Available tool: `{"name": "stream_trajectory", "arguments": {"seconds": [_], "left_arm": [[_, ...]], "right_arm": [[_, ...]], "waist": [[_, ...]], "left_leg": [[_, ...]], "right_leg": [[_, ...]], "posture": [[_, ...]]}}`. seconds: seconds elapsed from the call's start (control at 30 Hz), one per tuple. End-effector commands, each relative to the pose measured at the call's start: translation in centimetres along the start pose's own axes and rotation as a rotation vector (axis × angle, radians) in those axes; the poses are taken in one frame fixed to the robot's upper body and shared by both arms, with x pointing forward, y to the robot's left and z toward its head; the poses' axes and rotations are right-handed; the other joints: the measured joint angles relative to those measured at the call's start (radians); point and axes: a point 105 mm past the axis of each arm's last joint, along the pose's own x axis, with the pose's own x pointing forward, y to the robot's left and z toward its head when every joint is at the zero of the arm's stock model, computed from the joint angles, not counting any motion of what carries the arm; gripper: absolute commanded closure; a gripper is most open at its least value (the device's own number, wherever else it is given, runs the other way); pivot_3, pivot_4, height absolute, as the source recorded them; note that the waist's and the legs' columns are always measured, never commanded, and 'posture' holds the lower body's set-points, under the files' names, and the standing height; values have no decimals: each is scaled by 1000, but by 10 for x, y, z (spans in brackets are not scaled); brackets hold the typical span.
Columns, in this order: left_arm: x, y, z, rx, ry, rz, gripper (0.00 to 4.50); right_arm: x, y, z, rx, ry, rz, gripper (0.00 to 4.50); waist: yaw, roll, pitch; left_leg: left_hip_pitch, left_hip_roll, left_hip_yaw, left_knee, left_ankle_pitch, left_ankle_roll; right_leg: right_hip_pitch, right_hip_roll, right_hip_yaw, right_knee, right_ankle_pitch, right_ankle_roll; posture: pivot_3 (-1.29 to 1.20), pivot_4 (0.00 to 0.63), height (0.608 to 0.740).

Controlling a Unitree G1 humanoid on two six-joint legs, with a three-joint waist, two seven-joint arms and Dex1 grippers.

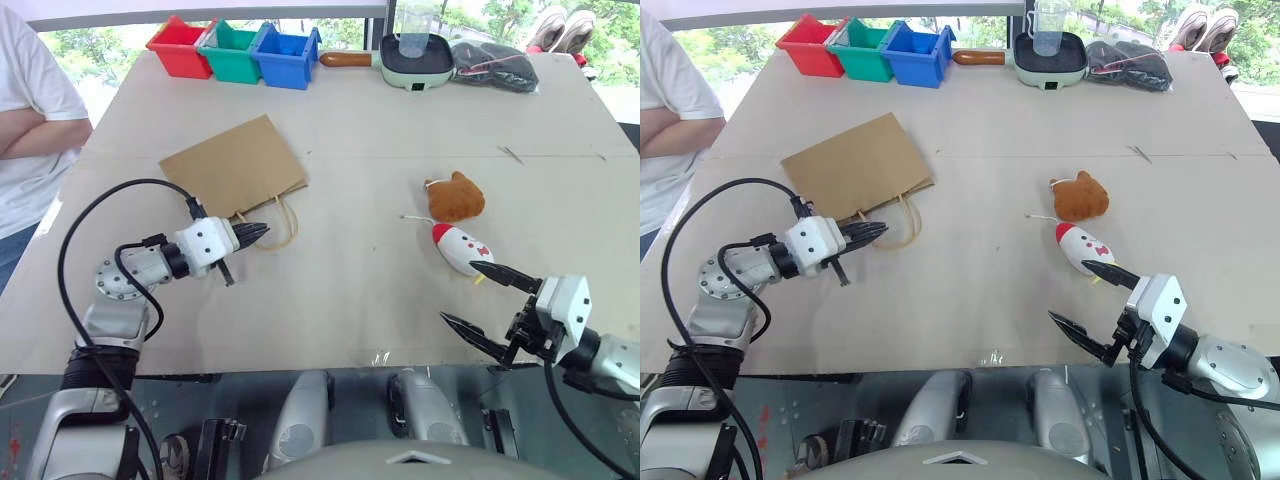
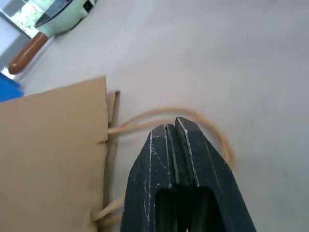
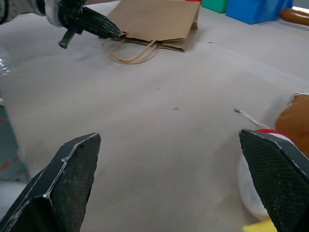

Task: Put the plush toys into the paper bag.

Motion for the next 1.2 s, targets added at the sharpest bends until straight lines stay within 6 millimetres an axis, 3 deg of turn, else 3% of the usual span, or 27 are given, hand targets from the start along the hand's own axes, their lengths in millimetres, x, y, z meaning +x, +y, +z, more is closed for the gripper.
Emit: {"name": "stream_trajectory", "arguments": {"seconds": [0.03,0.1,0.27,0.43,0.5,0.57,0.6,0.63,0.73,0.87,1.2], "left_arm": [[8,-2,41,-261,-180,-59,4450],[10,-1,52,-317,-199,-78,4450],[-13,28,50,-349,-129,-16,4450],[-20,36,53,-349,-118,-18,4450],[-21,40,50,-174,-51,-10,4450],[-29,26,40,58,52,-169,4450],[-32,26,35,115,86,-203,3822],[-35,28,31,151,103,-214,3605],[-38,42,22,233,135,-167,2231],[-39,47,10,410,186,-169,130],[-27,42,-7,600,219,-235,28]], "right_arm": [[8,0,10,-33,-37,-10,0],[13,1,11,-29,-46,-4,0],[17,2,15,-35,-73,6,0],[18,3,18,-36,-85,17,0],[23,5,23,-40,-109,34,0],[28,8,26,-37,-129,46,0],[28,9,27,-36,-132,49,0],[29,9,27,-35,-131,49,0],[29,10,24,-35,-127,46,0],[28,10,26,-35,-132,32,0],[24,11,28,-39,-131,18,0]], "waist": [[-1,0,0],[-2,0,0],[-4,0,0],[2,0,0],[1,0,0],[-2,-1,0],[-3,0,0],[-2,0,0],[3,0,0],[2,0,0],[0,-1,0]], "left_leg": [[0,0,-1,0,0,0],[0,0,-1,0,0,0],[1,0,-2,0,0,0],[0,0,-2,0,0,0],[0,0,-2,1,0,0],[1,0,-2,1,0,0],[1,0,-2,0,0,0],[1,0,-2,-1,0,0],[0,0,-2,-1,0,0],[0,0,-2,0,0,0],[0,0,-2,0,0,0]], "right_leg": [[0,0,0,0,0,0],[0,0,-1,1,0,0],[0,2,0,2,0,0],[0,1,0,2,0,0],[0,1,0,2,0,0],[0,2,0,2,0,-1],[0,3,0,2,0,-1],[-1,3,1,2,0,-1],[-1,3,0,2,-1,-1],[-1,2,0,1,0,-1],[0,2,-1,2,0,-1]], "posture": [[0,150,740],[0,150,740],[0,150,740],[0,150,740],[0,150,740],[0,150,740],[0,150,740],[0,150,740],[0,150,740],[0,150,740],[0,150,740]]}}
